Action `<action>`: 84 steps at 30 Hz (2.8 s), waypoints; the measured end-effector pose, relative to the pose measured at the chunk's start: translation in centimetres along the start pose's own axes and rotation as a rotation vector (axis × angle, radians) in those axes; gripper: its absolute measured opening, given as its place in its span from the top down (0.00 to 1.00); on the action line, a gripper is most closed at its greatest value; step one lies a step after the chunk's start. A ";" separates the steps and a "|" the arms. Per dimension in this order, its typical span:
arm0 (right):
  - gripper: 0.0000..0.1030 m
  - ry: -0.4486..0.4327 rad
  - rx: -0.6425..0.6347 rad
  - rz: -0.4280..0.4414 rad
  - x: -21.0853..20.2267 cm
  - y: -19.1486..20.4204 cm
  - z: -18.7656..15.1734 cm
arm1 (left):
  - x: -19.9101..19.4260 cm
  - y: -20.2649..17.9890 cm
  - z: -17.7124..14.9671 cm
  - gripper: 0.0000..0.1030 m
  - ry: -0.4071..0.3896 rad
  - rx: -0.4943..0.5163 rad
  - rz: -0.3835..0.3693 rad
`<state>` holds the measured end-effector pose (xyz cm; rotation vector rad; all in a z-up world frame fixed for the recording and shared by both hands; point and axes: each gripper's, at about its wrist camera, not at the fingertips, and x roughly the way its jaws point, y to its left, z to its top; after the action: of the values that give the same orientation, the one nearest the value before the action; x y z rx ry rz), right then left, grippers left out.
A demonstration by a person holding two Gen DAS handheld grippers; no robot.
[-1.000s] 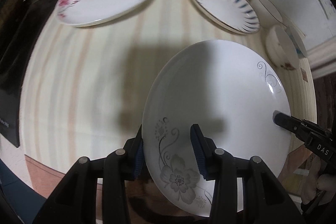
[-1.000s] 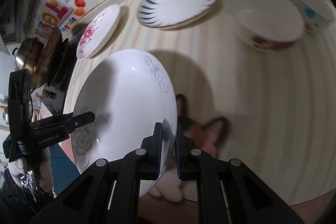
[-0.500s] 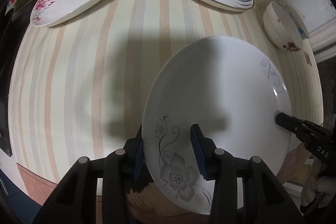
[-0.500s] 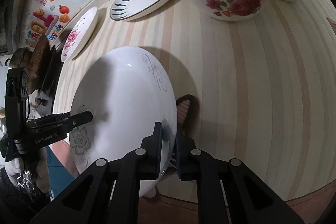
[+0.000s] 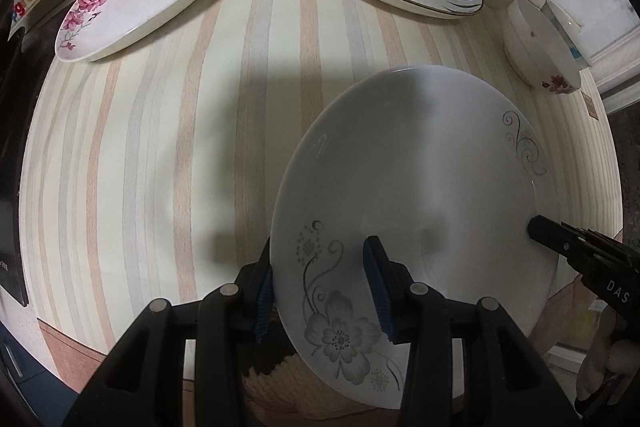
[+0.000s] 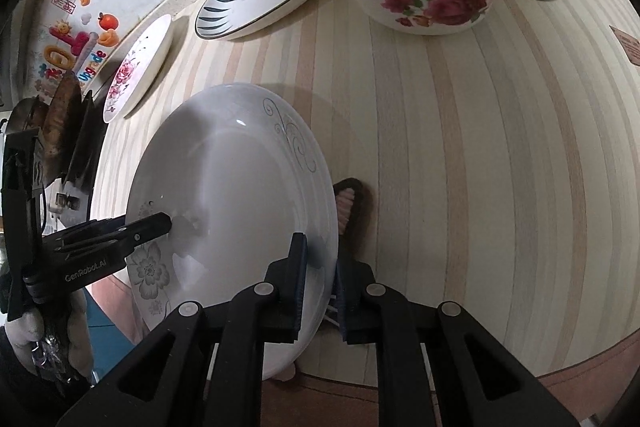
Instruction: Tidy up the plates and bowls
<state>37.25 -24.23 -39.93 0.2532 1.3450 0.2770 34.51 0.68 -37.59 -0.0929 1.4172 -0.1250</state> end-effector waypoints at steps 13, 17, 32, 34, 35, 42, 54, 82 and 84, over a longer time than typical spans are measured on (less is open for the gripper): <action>0.84 0.024 -0.021 -0.117 -3.4 1.1 2.0 | -3.0 2.8 3.8 0.62 -0.058 -0.011 0.056; 0.68 -0.069 -0.169 -0.086 -7.3 7.6 5.7 | -6.3 8.8 6.7 0.62 -0.134 -0.174 0.077; 0.64 -0.054 -0.436 0.064 11.0 26.8 28.3 | -1.2 22.0 13.8 0.61 -0.122 -0.530 0.117; 0.67 -0.028 -0.433 0.061 13.0 27.2 29.4 | -0.7 22.3 14.1 0.61 -0.114 -0.537 0.114; 0.68 -0.014 -0.431 0.063 13.6 26.9 29.5 | -0.5 22.5 14.3 0.61 -0.111 -0.543 0.107; 0.80 0.053 -0.411 0.059 18.0 26.7 30.3 | -0.1 23.4 15.5 0.72 -0.159 -0.553 0.021; 0.84 -0.023 -0.397 0.078 13.9 24.0 28.8 | -2.9 19.5 13.5 0.72 -0.226 -0.450 0.014; 0.84 -0.187 -0.158 0.060 -9.2 8.0 4.7 | -6.8 4.8 4.3 0.72 -0.092 -0.166 -0.161; 0.84 -0.167 -0.140 0.070 -8.6 6.6 2.7 | -6.1 4.1 3.5 0.72 -0.079 -0.161 -0.137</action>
<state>37.85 -20.98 -29.20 0.2016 1.1480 0.3984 37.23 5.53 -31.61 -0.3254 1.3398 -0.1189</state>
